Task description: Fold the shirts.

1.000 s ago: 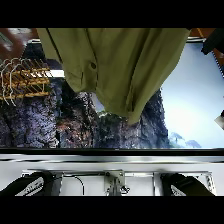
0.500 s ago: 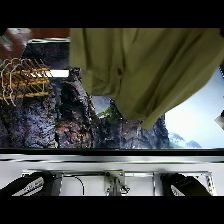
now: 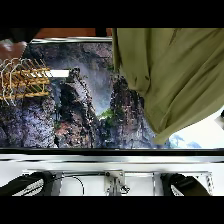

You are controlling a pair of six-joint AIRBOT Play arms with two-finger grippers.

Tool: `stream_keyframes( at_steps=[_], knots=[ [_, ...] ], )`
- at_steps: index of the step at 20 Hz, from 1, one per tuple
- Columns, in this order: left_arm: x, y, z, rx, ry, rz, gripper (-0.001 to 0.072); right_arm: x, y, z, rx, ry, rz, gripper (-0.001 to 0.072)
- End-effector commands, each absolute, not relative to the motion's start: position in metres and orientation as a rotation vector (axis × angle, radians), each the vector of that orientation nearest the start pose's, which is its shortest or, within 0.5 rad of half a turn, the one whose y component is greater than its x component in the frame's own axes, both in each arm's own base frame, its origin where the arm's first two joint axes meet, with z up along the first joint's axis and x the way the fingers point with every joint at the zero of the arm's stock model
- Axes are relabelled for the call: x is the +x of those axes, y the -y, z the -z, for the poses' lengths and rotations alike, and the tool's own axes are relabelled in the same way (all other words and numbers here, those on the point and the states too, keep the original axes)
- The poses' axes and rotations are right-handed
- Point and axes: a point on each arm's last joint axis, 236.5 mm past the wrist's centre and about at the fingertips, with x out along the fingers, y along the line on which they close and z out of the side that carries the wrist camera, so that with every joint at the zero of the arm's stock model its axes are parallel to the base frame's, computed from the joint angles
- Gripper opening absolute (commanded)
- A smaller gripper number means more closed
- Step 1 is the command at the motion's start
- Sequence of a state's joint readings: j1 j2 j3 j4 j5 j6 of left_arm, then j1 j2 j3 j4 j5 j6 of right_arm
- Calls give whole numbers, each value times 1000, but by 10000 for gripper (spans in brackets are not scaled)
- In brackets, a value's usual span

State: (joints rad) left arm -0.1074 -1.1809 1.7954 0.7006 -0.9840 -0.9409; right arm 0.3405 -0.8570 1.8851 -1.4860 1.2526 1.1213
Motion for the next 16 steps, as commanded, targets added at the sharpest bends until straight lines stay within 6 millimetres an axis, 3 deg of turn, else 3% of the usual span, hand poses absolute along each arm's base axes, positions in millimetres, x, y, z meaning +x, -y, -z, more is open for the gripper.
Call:
stream_keyframes(
  at_steps=[1, 4, 8, 10, 13, 16],
  knots=[
    [400, 201, -442, 103, 45, 771, 606, 253, -149, -441, -426, -153, -625, 72],
    [403, 186, -444, 275, 103, 738, 605, 251, -153, -443, -428, -140, -645, 72],
    [388, 204, -407, 526, 76, 872, 605, 235, -179, -445, -361, -133, -772, 72],
    [383, 210, -396, 600, 77, 921, 605, 233, -181, -446, -349, -131, -783, 72],
    [378, 217, -393, 627, 101, 967, 605, 229, -186, -446, -334, -133, -809, 72],
    [380, 219, -404, 667, 175, 947, 605, 215, -199, -447, -288, -138, -884, 72]
  ],
)
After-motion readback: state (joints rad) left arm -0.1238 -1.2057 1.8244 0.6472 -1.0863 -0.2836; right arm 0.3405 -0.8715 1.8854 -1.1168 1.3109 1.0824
